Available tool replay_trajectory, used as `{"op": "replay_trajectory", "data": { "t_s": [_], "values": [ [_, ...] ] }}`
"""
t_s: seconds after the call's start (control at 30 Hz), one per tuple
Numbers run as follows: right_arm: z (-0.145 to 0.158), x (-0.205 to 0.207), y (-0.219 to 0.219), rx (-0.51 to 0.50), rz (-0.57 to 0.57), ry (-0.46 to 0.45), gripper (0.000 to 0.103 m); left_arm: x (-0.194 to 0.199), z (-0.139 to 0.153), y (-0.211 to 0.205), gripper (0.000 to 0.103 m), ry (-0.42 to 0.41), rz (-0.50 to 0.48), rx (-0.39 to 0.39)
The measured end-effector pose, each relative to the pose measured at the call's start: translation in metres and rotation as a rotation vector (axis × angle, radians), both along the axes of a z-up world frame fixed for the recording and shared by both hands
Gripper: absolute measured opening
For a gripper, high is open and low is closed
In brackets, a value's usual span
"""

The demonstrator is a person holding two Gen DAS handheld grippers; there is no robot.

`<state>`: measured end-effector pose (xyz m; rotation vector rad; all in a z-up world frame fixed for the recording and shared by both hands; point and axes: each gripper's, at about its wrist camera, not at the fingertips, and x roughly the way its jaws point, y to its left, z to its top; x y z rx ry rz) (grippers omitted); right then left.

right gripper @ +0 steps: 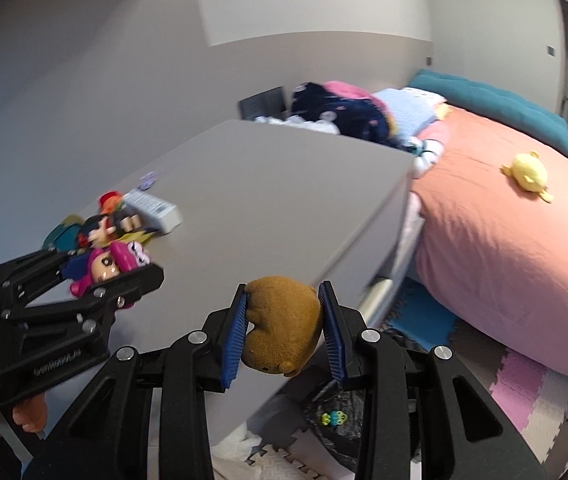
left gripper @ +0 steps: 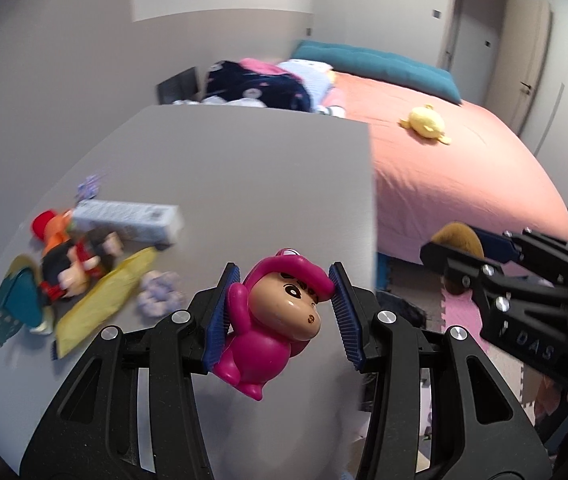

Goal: Collect trash
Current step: 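Carry the doll and bear over the black bin and open both tools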

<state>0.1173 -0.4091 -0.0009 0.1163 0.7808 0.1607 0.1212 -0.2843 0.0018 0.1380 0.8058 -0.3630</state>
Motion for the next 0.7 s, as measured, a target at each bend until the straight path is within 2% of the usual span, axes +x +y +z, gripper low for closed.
{"op": "replay_trajectory", "data": {
  "t_s": [0.37, 0.7],
  "values": [
    [0.007, -0.016, -0.095, -0.016, -0.187, 0.0, 0.037, -0.004, -0.005, -0.081, 0.046, 0.021, -0.158, 0.005],
    [-0.005, -0.025, -0.165, 0.002, -0.332, 0.044, 0.037, -0.007, -0.027, -0.137, 0.046, 0.081, -0.265, 0.016]
  ]
}}
